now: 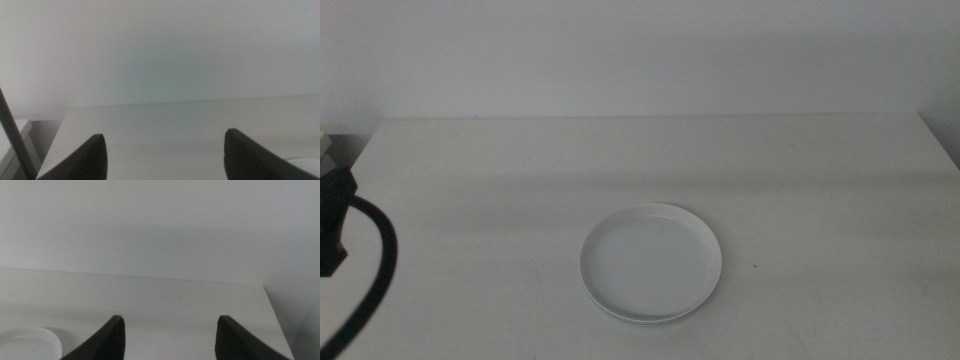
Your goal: Stack the three bowls on top of each other.
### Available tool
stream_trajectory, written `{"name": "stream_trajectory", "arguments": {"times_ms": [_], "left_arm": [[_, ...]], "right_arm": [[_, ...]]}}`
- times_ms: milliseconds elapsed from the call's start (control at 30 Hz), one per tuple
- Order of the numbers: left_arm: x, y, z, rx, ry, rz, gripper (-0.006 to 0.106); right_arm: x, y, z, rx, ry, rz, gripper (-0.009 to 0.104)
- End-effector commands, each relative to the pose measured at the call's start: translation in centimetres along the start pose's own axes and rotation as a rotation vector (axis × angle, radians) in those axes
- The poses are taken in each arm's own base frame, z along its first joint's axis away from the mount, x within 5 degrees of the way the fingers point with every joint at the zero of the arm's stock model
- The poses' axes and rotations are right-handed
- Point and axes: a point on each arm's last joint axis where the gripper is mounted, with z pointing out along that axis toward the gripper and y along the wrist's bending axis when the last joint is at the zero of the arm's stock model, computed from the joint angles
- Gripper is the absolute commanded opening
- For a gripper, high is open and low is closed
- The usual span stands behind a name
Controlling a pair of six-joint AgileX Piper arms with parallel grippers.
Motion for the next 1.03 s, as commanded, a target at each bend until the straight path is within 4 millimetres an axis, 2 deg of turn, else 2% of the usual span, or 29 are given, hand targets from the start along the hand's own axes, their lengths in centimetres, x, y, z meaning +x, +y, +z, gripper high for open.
{"name": "stream_trajectory", "arguments": {"times_ms": [0, 167, 367, 500, 633, 1000], "left_arm": [[-1.0, 0.1, -0.2, -0.013, -0.091, -0.015, 0.077], [1.7, 0.2, -2.9, -0.013, -0.152, 0.01, 0.077], [7.7, 0.4, -4.7, -0.014, -0.171, 0.027, 0.077], [10.3, 0.4, -5.0, -0.012, -0.176, 0.027, 0.077], [10.6, 0.4, -5.0, -0.002, -0.15, 0.029, 0.077], [10.6, 0.4, -5.0, -0.002, -0.149, 0.029, 0.077]], "right_arm": [[-1.3, -0.3, -0.3, 0.041, -0.099, -0.022, 0.046], [0.2, -0.4, -2.4, 0.076, -0.162, -0.091, 0.046], [6.1, -0.4, -2.9, 0.08, -0.131, -0.095, 0.046], [10.0, -0.5, -2.6, 0.08, -0.085, -0.091, 0.046], [12.8, -0.6, -2.3, 0.08, -0.057, -0.09, 0.046], [12.7, -0.6, -2.5, 0.08, -0.078, -0.088, 0.046]]}}
